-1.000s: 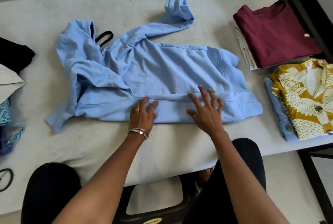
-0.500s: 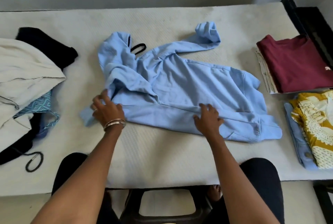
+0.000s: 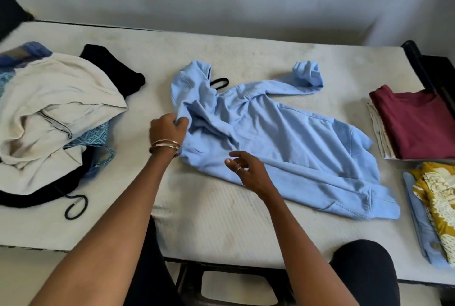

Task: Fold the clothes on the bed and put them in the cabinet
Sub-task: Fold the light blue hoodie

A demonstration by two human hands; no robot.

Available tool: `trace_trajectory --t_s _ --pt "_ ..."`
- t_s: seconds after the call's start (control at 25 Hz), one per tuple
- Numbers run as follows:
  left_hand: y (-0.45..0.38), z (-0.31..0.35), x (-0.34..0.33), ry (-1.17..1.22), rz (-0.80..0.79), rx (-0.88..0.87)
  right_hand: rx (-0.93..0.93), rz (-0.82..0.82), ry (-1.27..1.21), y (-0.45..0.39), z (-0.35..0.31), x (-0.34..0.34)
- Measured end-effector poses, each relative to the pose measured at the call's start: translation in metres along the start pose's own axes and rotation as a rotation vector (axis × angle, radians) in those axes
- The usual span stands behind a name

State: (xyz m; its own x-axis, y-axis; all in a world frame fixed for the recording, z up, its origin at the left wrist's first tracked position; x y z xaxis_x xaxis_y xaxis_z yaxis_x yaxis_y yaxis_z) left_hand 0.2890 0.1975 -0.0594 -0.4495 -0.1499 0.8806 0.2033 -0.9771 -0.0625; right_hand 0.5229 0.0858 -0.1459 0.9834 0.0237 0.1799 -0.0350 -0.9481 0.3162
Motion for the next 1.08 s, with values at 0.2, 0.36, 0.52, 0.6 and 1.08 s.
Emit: trace_trajectory --t_s 0.2,0.36,0.52,0.6,1.08 --pt "0.085 0.124 -0.051 0.711 -0.869 -0.059 0.009 -0.012 -0.677 0.016 -0.021 0.018" --pt "0.125 0.102 -0.114 0.643 -1.033 0.126 -0.14 0.377 -0.934 0.043 0.033 0.141" --pt "0.119 -0.004 -0.158 0.175 -0.859 0.247 -0.453 0.651 -1.032 0.098 0.106 0.223" --pt "0.118 -0.019 -0.161 0.389 -0.796 0.406 -0.596 0.906 -0.782 0.127 0.138 0.252" --pt "0.079 -0.033 -0.156 1.078 -0.234 0.937 -0.374 1.243 -0.555 0.153 0.147 0.296"
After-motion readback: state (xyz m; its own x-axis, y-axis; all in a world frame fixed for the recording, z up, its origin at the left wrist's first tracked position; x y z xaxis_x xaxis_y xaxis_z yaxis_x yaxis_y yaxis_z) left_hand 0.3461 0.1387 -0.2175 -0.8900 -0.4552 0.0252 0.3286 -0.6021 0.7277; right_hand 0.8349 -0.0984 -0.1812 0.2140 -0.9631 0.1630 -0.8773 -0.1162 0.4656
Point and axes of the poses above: each hand's wrist, its own y-axis away from the middle knuckle, its own x-axis out of the back of the hand, z = x × y, the point moved 9 cm from there along -y, towards the middle knuckle, and after that the axes turned 10 degrees about -y, right-handed, at the moved point
